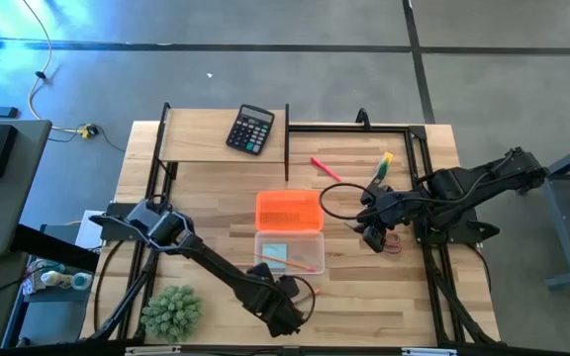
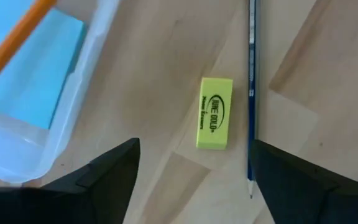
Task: Pack school essentials
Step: Put the green eraser into the school supply box
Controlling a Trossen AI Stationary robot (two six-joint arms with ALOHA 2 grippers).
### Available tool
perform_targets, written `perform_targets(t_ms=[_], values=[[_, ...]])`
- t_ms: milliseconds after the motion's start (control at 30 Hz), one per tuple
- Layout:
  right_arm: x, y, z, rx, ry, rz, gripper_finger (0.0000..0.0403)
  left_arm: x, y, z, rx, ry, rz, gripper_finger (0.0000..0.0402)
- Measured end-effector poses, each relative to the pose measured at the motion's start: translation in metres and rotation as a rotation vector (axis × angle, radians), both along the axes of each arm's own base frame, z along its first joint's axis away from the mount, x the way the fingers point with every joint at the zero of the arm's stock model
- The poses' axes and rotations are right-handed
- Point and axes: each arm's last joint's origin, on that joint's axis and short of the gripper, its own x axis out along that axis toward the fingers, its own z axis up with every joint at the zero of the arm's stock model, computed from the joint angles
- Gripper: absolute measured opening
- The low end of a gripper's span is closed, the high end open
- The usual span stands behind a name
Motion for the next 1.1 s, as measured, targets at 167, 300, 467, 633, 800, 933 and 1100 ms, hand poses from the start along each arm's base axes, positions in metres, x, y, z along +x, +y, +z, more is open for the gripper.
perform_targets(t_ms=[167, 300, 467, 633, 800, 933, 1100], values=[[-0.001, 0.000, 0.000, 0.013, 0.009, -0.021, 0.0129, 0.003, -0.003, 0.001, 0.007, -0.048, -0.002, 0.0265], [-0.001, 0.000, -0.001, 0.018, 0.012, -0.028, 0.0129, 0.005, -0.003, 0.001, 0.003, -0.063, -0.021, 0.0248], [-0.001, 0.000, -0.001, 0.024, 0.013, -0.035, 0.0129, 0.005, -0.003, -0.001, 0.012, -0.059, -0.032, 0.0228], [-0.001, 0.000, -0.001, 0.030, 0.013, -0.043, 0.0129, 0.005, -0.004, -0.001, 0.002, -0.051, -0.055, 0.0207], [-0.001, 0.000, -0.001, 0.030, 0.014, -0.043, 0.0129, 0.005, -0.004, -0.001, 0.000, -0.052, -0.055, 0.0196], [-0.001, 0.000, -0.001, 0.035, 0.014, -0.048, 0.0129, 0.007, -0.006, -0.009, -0.022, -0.031, -0.067, 0.0196], [-0.001, 0.000, -0.001, 0.035, 0.015, -0.048, 0.0129, 0.008, -0.007, -0.012, -0.027, -0.036, -0.067, 0.0196]])
